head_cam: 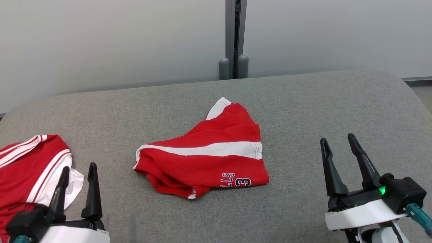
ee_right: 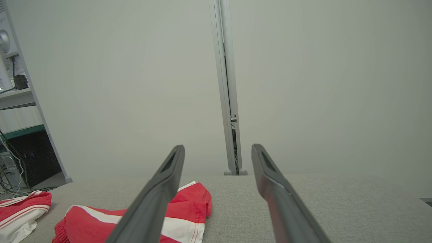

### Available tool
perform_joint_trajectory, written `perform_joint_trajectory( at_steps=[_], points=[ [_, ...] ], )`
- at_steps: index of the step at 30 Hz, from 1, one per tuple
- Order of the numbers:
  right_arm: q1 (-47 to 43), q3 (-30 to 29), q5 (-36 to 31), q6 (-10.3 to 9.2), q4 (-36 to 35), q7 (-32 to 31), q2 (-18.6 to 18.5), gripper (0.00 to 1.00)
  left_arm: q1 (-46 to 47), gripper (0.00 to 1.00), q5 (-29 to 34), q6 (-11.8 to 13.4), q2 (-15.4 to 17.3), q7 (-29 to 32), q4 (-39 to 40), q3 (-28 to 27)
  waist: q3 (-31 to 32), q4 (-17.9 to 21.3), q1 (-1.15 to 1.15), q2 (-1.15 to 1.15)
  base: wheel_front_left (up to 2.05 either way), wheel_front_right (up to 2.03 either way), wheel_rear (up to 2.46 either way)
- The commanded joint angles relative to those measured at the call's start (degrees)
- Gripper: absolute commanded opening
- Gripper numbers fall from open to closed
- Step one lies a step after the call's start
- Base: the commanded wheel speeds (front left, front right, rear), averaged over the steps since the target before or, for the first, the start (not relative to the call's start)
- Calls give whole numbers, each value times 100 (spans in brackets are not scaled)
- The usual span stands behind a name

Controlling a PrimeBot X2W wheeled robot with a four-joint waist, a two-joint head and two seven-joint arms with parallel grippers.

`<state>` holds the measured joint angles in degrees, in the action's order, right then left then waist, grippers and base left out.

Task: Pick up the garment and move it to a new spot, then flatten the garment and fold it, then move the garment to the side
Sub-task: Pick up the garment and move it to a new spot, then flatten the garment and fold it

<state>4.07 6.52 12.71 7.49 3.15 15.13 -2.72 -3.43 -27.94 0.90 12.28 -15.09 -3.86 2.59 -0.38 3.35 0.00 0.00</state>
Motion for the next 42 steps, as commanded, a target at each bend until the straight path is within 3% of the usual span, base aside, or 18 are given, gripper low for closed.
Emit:
perform_joint_trajectory(
  at_steps=[1, 9, 17, 42],
  points=[
    [-30, 7, -18, 1, 30, 3, -33, 100, 10, 100, 58, -54, -23, -9, -36, -45, 3, 1, 0, 0, 0, 0, 0],
    [23, 26, -41, 1, 57, 3, -33, 100, 117, 100, 457, -444, -377, -10, -294, -351, 13, 3, 0, 0, 0, 0, 0],
    [38, 5, -25, 1, 75, 3, -33, 100, 200, 100, 684, -643, -557, -9, -457, -558, 27, 0, 0, 0, 0, 0, 0],
    [56, 44, 42, 1, 139, 2, -33, 100, 318, 100, 954, -823, -701, -9, -698, -755, 5, -9, 0, 0, 0, 0, 0]
  ],
)
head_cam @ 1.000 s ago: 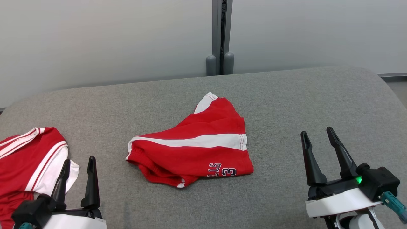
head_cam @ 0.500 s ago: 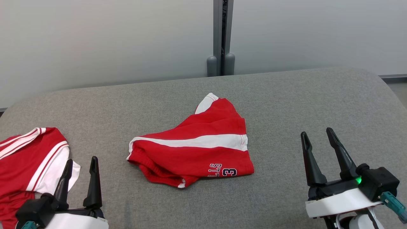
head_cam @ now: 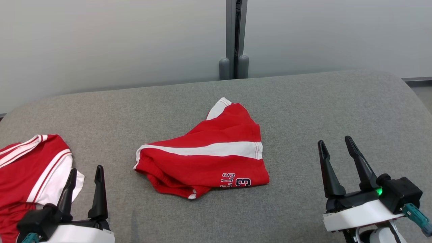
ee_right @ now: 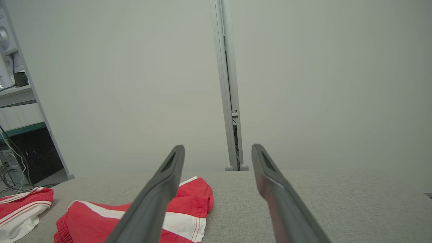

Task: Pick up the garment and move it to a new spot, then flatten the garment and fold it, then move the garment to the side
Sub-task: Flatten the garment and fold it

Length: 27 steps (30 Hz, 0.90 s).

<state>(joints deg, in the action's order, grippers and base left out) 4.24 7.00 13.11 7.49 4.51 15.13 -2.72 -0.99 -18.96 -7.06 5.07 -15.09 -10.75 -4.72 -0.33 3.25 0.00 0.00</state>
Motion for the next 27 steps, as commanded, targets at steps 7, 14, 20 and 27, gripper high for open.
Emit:
perform_joint_trajectory(
  at_steps=[7, 14, 20, 27],
  points=[
    [62, -7, -6, 1, 11, 3, -33, 100, 240, 100, -165, -39, 33, 62, -189, 241, -43, -2, 0, 0, 0, 0, 0],
    [146, 24, -34, 1, -16, 2, -33, 100, 702, 100, -2090, -43, 144, 1267, -538, 585, -185, 29, 0, 0, 0, 0, 0],
    [236, 92, -48, 1, -20, 3, -33, 100, 1077, 100, -3399, -45, 329, 2520, -1111, 523, -285, 143, 0, 0, 0, 0, 0],
    [303, 96, -46, 1, -59, 3, -34, 100, 1416, 100, -4504, -45, 317, 3397, -1567, 422, -432, 254, 0, 0, 0, 0, 0]
  ],
)
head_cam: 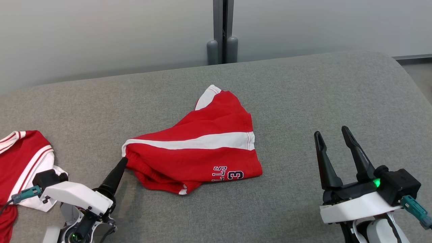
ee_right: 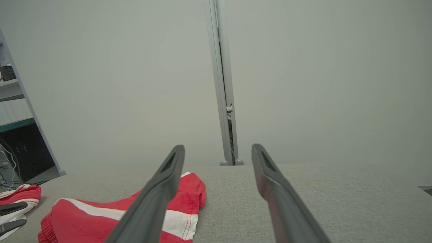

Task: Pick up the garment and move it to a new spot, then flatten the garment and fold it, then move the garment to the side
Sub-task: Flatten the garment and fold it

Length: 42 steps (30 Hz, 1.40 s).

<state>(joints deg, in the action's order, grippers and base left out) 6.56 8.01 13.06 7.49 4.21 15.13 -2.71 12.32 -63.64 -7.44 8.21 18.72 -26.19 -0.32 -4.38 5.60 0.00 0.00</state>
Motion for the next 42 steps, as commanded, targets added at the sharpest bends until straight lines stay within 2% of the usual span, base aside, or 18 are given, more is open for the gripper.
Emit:
perform_joint_trajectory(
  at_steps=[1, 5, 13, 15, 16, 22, 27, 30, 34, 37, 42],
  points=[
    [86, 1, -39, 1, -32, 3, -34, 100, 137, 100, -122, -7, 13, 75, -81, -14, -49, 30, 0, 0, 0, 0, 0],
    [129, 33, -31, 1, -37, 3, -34, 100, 299, 100, -290, -7, 50, 235, -315, 92, -136, 82, 0, 0, 0, 0, 0],
    [181, 87, -26, 1, -21, 3, -35, 100, 469, 100, -504, -8, 118, 148, -397, 253, -197, 192, 0, 0, 0, 0, 0],
    [184, 95, -23, 1, -15, 3, -35, 100, 499, 45, -540, -8, 176, 37, -358, 340, -207, 215, 0, 0, 0, 0, 0],
    [183, 97, -23, 1, -11, 3, -35, 100, 496, 0, -539, -8, 190, 2, -352, 375, -211, 218, 0, 0, 0, 0, 0],
    [178, 111, -18, 1, 10, 3, -35, 100, 508, 0, -587, -8, 339, -172, -230, 640, -203, 188, 0, 0, 0, 0, 0],
    [98, 103, -30, 1, 45, 3, -35, 100, 245, 0, -588, -8, 631, -212, 569, 1152, -119, 104, 0, 0, 0, 0, 0],
    [76, 90, -56, 1, 70, 3, -33, 100, 79, 0, -440, -8, 1030, -237, 1254, 1639, -59, 41, 0, 0, 0, 0, 0],
    [57, 76, -61, 1, 115, 3, -35, 100, -166, 0, -98, -8, 1778, -182, 2012, 2511, 32, -27, 0, 0, 0, 0, 0],
    [41, 72, -71, 1, 135, 3, -35, 100, -227, 0, 93, -7, 2326, -176, 2375, 3080, 90, -59, 0, 0, 0, 0, 0],
    [19, 34, -85, 1, 153, 2, -35, 100, -225, 0, 430, -5, 3060, -237, 2719, 3859, 162, -93, 0, 0, 0, 0, 0]
  ],
)
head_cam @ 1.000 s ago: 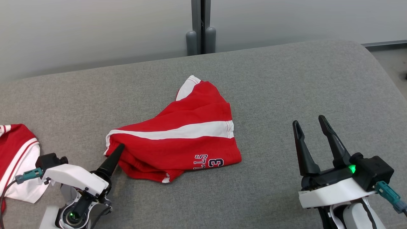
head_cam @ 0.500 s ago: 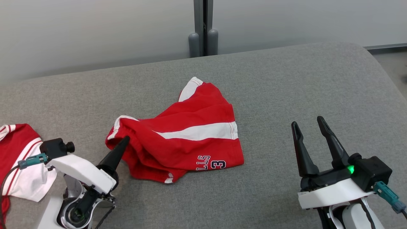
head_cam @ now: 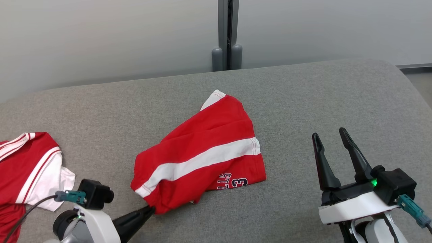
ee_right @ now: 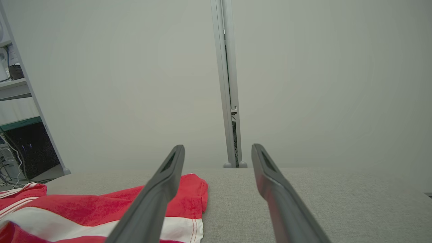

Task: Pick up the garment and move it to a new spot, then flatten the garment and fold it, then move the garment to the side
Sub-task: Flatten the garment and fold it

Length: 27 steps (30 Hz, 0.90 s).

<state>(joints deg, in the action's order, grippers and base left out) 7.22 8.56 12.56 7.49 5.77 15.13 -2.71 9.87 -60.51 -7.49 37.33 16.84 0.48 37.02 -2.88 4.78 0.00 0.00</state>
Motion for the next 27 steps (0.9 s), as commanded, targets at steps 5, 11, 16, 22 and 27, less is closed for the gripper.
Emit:
perform_joint_trajectory(
  at_steps=[5, 11, 16, 22, 27],
  points=[
    [-89, -165, -91, 1, -39, 3, -36, 100, 222, 0, 741, 0, 735, -275, 171, 921, 29, -54, 0, 0, 0, 0, 0],
    [-141, -281, -190, 1, -48, 2, -34, 100, 444, 0, 1798, 6, 996, -474, -268, 1338, 40, -104, 0, 0, 0, 0, 0],
    [-142, -393, -356, 1, -55, 3, -42, 100, 610, 0, 2614, 58, 997, -608, -696, 1650, 7, -141, 0, 0, 0, 0, 0],
    [-115, -415, -399, 1, -45, 3, -39, 100, 608, 5, 2750, 74, 747, -877, -1313, 1753, -9, -125, 0, 0, 0, 0, 0],
    [-171, -387, -353, 1, -2, 3, -37, 100, 529, 100, 2494, 178, 601, -1246, -1547, 1538, 50, -92, 0, 0, 0, 0, 0]
  ],
)
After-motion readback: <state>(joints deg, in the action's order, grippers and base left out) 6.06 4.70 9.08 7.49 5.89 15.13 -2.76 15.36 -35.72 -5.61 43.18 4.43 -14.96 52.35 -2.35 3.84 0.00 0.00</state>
